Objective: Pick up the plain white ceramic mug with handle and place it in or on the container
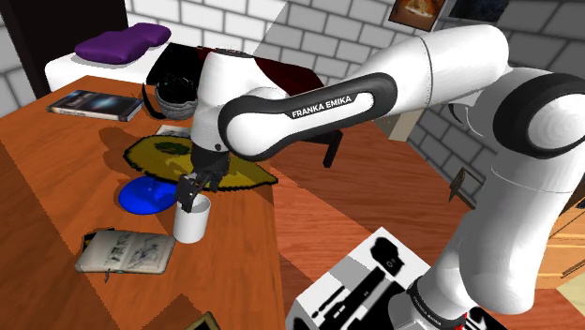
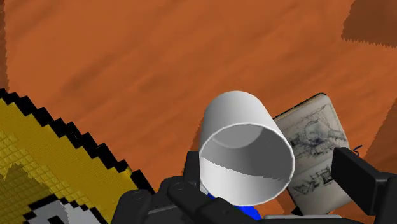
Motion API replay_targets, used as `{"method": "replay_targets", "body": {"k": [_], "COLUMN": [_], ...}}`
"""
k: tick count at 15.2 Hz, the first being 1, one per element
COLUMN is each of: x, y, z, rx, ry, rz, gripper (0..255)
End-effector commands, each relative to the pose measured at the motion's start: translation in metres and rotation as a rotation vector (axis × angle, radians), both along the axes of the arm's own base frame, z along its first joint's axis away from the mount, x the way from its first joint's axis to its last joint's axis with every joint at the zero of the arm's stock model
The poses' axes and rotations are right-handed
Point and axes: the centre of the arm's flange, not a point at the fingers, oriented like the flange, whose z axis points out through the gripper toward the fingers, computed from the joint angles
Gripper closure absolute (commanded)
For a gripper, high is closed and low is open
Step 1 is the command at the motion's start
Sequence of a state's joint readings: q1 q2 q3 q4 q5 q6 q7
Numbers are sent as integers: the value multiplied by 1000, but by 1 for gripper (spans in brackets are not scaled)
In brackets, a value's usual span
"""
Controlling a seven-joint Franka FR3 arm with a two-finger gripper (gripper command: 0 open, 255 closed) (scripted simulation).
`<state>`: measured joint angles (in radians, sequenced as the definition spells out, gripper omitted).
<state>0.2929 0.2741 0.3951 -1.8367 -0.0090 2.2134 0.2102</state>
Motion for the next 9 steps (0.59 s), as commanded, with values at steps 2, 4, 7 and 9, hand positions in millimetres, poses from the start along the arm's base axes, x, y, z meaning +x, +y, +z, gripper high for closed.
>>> {"method": "replay_targets", "body": {"k": [2, 4, 7, 9], "x": [9, 9, 10, 10], "y": [35, 36, 39, 41], "z": [-13, -24, -39, -50], "rx": [13, 13, 13, 13], "ry": [8, 8, 8, 8], "rz": [31, 31, 31, 31], "gripper": [0, 0, 0, 0]}}
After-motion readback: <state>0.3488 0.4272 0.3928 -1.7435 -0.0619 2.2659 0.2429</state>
